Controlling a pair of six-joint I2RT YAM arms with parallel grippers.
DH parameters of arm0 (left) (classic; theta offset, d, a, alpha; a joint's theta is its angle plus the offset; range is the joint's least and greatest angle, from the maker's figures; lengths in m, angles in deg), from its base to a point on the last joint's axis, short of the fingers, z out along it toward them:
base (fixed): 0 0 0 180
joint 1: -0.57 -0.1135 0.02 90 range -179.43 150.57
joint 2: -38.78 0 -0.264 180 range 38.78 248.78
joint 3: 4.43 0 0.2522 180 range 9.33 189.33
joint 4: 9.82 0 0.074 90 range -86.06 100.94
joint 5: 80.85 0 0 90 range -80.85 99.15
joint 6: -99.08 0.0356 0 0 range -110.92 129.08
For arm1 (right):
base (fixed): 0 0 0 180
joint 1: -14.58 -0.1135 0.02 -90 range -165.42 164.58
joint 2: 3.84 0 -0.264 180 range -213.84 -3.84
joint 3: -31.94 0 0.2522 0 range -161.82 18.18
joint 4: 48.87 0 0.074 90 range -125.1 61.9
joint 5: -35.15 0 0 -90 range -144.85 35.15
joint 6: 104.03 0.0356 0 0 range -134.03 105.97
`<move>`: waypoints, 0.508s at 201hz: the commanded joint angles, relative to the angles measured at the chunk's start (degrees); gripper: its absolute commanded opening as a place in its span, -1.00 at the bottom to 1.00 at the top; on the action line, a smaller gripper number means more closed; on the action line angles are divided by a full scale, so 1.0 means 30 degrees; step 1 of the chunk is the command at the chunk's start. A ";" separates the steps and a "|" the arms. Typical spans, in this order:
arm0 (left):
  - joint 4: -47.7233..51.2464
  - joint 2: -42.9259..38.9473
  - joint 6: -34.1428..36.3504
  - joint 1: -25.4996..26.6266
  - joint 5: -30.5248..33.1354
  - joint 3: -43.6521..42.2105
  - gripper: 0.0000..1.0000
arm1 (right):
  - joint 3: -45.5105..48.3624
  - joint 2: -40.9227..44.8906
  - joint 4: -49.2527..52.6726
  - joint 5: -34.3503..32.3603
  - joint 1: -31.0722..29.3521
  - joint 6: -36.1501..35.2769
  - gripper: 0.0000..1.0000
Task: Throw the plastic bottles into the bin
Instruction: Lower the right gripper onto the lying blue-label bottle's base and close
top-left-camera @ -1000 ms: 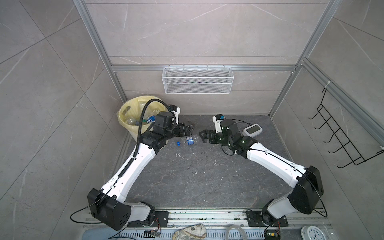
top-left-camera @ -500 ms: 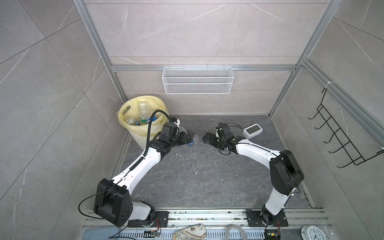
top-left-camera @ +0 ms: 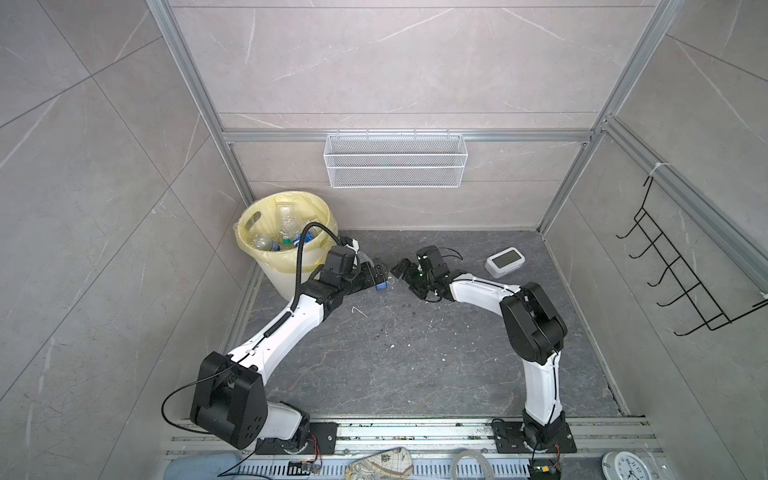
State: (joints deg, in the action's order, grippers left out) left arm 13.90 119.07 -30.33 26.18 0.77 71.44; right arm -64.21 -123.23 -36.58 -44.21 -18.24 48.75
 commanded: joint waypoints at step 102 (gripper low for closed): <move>-0.1191 -0.0514 -0.1237 -0.1502 -0.0853 -0.0390 0.99 | -0.2705 -0.3620 -0.1629 -0.0819 -0.0990 0.5238 0.99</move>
State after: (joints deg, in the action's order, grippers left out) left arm 12.46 119.05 -33.22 22.24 -0.50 70.26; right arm -69.88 -131.93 -41.28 -44.96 -20.66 61.30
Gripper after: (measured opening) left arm 0.998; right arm 0.993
